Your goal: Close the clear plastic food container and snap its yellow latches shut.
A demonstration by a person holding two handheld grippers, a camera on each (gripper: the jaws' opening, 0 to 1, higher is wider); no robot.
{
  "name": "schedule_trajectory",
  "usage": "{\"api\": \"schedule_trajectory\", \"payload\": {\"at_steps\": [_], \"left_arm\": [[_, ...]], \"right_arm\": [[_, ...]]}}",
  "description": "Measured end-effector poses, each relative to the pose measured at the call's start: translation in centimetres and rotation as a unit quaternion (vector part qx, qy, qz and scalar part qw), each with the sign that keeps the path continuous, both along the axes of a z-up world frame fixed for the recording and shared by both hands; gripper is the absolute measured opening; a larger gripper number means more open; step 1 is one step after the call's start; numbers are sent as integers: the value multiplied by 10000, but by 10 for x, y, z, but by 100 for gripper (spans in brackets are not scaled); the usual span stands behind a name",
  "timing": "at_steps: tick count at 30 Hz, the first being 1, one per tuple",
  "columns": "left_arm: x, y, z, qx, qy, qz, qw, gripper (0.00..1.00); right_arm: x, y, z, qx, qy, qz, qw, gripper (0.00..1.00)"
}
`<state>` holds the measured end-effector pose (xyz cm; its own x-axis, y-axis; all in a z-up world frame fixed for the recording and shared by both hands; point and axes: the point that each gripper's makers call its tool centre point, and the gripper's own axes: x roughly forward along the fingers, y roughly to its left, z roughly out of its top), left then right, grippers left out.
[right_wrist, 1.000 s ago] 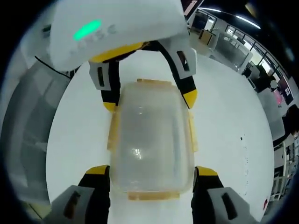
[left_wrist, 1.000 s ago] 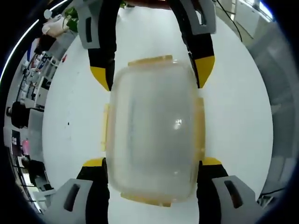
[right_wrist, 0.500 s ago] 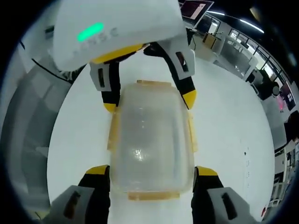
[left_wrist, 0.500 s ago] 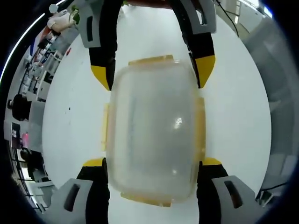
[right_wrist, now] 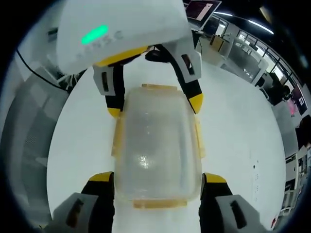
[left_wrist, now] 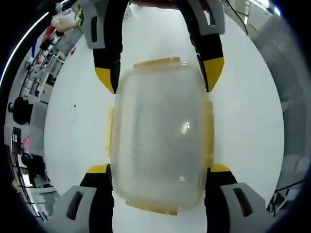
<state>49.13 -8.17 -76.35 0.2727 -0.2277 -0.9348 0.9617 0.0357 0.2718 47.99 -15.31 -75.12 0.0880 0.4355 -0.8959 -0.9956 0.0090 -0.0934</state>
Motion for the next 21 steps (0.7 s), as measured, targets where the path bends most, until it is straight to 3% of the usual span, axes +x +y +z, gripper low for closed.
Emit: {"api": "schedule_trajectory", "payload": {"at_steps": [21], "left_arm": [[18, 5, 0, 32, -27, 11, 10000, 76]], "right_arm": [[19, 5, 0, -30, 25, -9, 10000, 71]]}}
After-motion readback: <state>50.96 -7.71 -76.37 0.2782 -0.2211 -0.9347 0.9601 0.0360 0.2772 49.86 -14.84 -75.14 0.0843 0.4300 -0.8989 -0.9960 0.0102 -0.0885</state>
